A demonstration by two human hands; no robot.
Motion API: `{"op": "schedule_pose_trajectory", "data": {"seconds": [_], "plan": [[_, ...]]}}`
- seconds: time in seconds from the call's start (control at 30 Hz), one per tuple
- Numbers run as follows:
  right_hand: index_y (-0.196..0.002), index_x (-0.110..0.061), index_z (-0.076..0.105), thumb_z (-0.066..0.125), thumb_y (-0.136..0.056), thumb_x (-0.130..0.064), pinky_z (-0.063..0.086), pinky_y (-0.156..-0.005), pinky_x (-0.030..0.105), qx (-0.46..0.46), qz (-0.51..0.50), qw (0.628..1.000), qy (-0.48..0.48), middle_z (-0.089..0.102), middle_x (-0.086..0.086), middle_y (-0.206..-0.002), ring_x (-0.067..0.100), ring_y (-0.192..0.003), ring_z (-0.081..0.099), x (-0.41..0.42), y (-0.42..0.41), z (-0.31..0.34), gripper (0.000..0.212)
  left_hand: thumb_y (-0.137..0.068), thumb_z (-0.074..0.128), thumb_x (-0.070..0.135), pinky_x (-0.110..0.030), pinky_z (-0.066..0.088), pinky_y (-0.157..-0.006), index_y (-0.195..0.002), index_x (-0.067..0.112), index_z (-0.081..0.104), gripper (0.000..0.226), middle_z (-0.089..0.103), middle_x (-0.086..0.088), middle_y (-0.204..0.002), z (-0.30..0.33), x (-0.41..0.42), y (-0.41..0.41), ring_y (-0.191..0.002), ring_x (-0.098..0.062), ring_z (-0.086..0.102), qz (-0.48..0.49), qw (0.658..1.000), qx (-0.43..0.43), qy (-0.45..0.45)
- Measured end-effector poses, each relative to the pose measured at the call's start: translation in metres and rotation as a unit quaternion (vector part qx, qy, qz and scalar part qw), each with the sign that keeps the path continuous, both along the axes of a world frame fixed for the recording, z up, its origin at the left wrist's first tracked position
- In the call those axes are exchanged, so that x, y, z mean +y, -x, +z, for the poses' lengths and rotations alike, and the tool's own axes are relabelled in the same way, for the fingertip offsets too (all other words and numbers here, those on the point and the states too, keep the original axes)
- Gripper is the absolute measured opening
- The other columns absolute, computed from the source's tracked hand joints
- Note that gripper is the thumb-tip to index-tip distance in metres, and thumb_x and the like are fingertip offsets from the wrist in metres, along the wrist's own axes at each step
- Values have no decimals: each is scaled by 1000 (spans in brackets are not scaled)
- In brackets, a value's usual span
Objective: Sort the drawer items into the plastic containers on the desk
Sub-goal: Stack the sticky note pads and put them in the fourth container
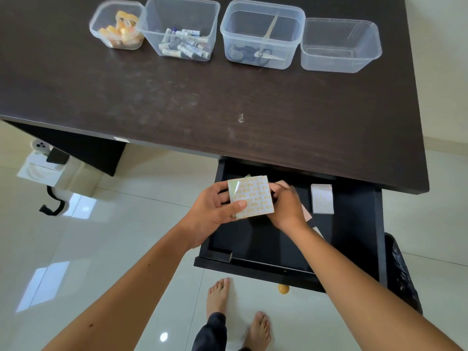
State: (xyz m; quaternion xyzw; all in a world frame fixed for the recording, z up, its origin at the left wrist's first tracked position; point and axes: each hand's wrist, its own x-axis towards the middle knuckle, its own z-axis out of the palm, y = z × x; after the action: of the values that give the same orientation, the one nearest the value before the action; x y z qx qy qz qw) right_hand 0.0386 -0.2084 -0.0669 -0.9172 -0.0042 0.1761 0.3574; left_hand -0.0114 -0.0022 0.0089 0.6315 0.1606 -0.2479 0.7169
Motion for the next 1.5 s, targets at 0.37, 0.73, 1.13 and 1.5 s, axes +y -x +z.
{"op": "schedule_pose_trajectory", "data": {"seconds": [0.37, 0.73, 1.13, 1.5], "plan": [[-110, -19, 77, 75, -94, -10, 52, -76, 20, 30, -93, 993, -66, 73, -13, -86, 5, -78, 63, -8, -3, 13, 19, -95, 72, 7, -39, 62, -92, -139, 14, 51, 50, 75, -8, -127, 0, 0, 3, -117, -26, 73, 26, 1000, 1, 14], [-114, -21, 75, 66, -102, -10, 65, -85, 32, 125, -138, 958, -218, 81, -1, -106, 16, -91, 80, -65, 24, 58, 19, -92, 74, 12, -49, 59, -99, -142, 11, 50, 56, 74, -9, -130, -3, -8, 9, -120, -29, 71, 34, 999, -1, 14], [-120, -27, 69, 64, -103, -10, 60, -96, 40, 78, -198, 947, -242, 81, -9, -106, 17, -93, 78, -139, 61, 101, 25, -90, 77, 17, -52, 58, -101, -141, 16, 51, 58, 73, -4, -131, -6, -53, 7, -120, -24, 72, 5, 1000, -1, -5], [-126, -30, 66, 66, -103, -14, 59, -101, 54, 74, -164, 948, -262, 81, -5, -113, 22, -99, 78, -118, 55, 96, 29, -91, 75, 15, -43, 63, -93, -139, 14, 51, 53, 74, -6, -128, -1, -75, 3, -118, -25, 73, -27, 999, -15, 32]]}}
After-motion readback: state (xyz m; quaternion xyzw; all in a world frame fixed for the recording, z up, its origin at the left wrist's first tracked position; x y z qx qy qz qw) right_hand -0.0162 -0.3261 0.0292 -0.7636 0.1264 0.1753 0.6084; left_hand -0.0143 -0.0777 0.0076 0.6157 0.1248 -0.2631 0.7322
